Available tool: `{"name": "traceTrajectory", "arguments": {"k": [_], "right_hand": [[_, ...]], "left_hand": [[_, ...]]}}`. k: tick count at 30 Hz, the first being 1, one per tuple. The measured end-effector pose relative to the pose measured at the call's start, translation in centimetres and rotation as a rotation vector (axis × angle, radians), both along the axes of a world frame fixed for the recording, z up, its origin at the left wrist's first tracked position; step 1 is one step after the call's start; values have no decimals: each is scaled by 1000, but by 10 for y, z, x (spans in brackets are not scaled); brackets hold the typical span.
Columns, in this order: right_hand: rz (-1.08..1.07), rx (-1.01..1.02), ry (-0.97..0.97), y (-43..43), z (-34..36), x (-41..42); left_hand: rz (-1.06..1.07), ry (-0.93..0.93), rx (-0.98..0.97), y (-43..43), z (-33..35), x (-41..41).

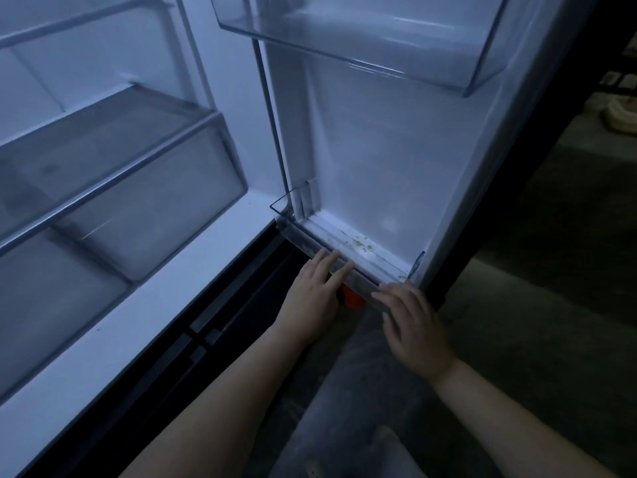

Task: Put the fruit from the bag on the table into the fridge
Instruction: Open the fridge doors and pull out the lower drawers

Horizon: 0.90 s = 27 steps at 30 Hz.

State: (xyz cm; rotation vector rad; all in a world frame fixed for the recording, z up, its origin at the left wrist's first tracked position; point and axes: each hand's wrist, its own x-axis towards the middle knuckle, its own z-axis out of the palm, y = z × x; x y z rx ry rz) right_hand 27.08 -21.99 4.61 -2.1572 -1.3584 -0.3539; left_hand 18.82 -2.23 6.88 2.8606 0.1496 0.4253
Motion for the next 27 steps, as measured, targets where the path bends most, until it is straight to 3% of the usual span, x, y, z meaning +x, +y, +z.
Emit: {"name": "traceTrajectory", "arguments": {"k": [16, 27], "right_hand": [[-38, 37, 36, -29, 8, 105], [-189, 41, 4, -17, -1, 132]], "left_hand": [[139, 117, 94, -51, 11, 80], [111, 90, 126, -59, 20, 118]]}}
